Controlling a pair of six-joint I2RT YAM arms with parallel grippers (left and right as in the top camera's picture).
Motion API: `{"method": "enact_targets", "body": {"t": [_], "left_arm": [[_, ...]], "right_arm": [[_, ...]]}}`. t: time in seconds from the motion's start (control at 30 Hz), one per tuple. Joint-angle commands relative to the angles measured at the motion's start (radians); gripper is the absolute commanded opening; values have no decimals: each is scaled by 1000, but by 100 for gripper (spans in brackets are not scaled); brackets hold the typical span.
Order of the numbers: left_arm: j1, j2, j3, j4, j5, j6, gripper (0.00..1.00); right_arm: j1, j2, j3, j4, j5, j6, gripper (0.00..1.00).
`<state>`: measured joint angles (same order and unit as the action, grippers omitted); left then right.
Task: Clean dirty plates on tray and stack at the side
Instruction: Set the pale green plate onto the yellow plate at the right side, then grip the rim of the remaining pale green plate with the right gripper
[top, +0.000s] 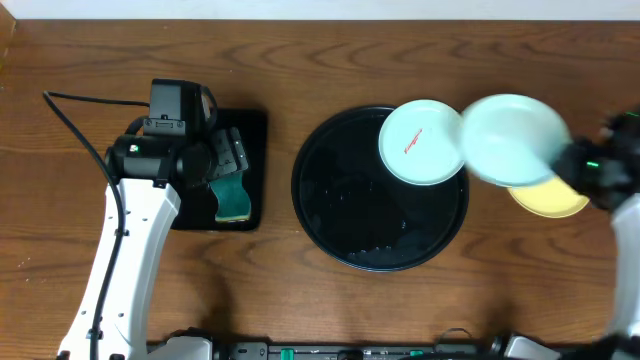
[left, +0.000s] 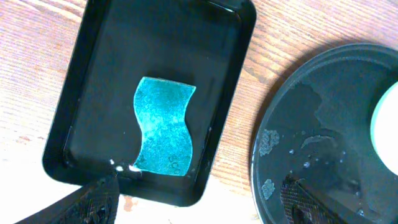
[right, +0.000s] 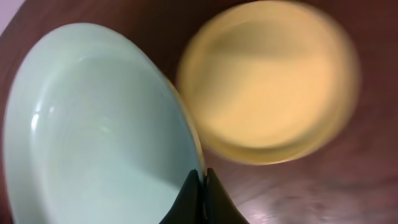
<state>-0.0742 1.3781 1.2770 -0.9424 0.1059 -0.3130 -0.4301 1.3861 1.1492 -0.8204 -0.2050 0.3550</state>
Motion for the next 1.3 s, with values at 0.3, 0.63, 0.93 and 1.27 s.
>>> {"method": "enact_targets", "body": {"t": [0.3, 0.63, 0.93, 1.27], "left_arm": [[4, 0, 23, -6, 3, 9, 84], [4, 0, 23, -6, 3, 9, 83], [4, 0, 23, -6, 3, 9, 83], [4, 0, 23, -6, 3, 9, 84]], "right_arm": [[-303, 278, 3, 13, -25, -19, 1], [-259, 169, 27, 81, -308, -85, 48], [135, 11, 26, -44, -228, -265, 46], [473, 225, 12, 174, 277, -265, 57]]}}
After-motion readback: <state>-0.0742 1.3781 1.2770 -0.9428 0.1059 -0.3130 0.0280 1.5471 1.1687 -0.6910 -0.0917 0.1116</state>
